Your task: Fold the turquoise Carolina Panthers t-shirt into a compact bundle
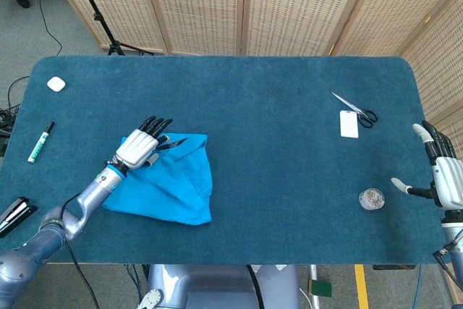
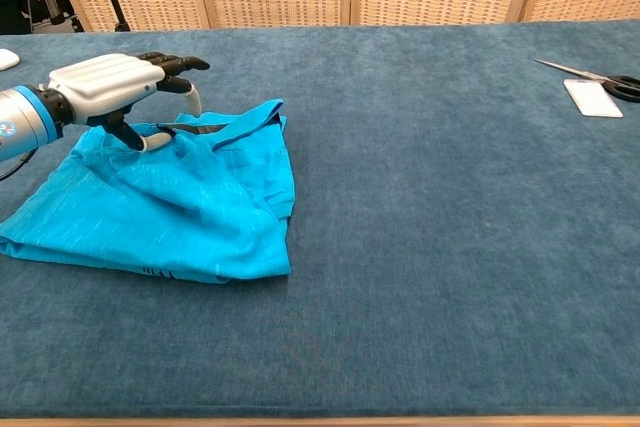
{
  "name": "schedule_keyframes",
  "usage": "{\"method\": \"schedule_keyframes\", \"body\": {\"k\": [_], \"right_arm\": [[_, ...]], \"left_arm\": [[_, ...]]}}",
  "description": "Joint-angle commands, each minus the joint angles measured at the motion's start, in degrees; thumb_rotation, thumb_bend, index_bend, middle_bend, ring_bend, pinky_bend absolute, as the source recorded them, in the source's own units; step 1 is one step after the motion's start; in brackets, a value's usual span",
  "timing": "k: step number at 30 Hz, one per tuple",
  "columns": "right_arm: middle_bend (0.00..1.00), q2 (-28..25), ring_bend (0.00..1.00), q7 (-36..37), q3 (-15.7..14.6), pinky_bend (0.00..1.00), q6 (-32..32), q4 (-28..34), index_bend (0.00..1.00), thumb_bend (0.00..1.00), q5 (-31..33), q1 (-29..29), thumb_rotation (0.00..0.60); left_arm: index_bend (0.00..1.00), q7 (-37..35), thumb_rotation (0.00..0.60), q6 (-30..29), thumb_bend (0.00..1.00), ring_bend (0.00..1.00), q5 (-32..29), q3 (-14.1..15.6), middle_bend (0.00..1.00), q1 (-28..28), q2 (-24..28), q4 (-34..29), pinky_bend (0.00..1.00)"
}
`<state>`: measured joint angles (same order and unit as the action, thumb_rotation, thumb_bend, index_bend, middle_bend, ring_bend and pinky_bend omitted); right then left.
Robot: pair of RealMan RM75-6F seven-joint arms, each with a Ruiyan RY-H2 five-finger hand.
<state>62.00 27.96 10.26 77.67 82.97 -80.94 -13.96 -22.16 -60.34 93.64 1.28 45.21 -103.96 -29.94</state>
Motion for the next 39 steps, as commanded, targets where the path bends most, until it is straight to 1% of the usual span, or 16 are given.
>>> {"method": "schedule_keyframes", "body": {"k": [1, 7, 24, 29, 34, 39], "right_arm": [[0.0, 0.01, 0.0, 0.04, 0.03, 0.0, -0.11, -0.05, 0.0, 0.0, 0.05, -0.01, 0.6], [0.0, 0.04, 0.0, 0.24, 0.09, 0.0, -0.39, -0.18, 0.0, 0.0, 0.14, -0.06, 0.6], [0.0, 0.11, 0.0, 0.43, 0.22, 0.0, -1.15, -0.51, 0.0, 0.0, 0.36, -0.24, 0.6], [0.0, 0.1, 0.0, 0.51, 0.26, 0.0, -1.15, -0.54, 0.0, 0.0, 0.35, -0.22, 0.6], [0.0, 0.11, 0.0, 0.45, 0.25, 0.0, -1.1, -0.54, 0.0, 0.0, 0.26, -0.18, 0.6], [0.0, 0.18, 0.0, 0.23, 0.22, 0.0, -1.24, -0.52, 0.0, 0.0, 0.27, -0.21, 0.6]], "left_arm": [[0.39, 0.04, 0.6, -0.04, 0.39, 0.0, 0.08, 0.23, 0.0, 0.18, -0.58, 0.72, 0.0], [0.49, 0.17, 0.6, 0.35, 0.42, 0.0, 0.17, 0.68, 0.0, 0.35, -1.53, 1.76, 0.0], [0.55, -0.14, 0.6, 0.61, 0.5, 0.0, -0.4, 0.75, 0.0, 0.93, -3.66, 4.53, 0.0], [0.6, -0.65, 0.6, 0.57, 0.51, 0.0, -0.82, 0.55, 0.0, 0.9, -3.77, 4.68, 0.0], [0.66, -2.47, 0.6, 1.25, 0.53, 0.0, -2.7, -1.08, 0.0, 1.01, -3.84, 3.87, 0.0], [0.69, -2.88, 0.6, 2.51, 0.55, 0.0, -4.86, -3.0, 0.0, 1.38, -3.79, 3.3, 0.0]]}}
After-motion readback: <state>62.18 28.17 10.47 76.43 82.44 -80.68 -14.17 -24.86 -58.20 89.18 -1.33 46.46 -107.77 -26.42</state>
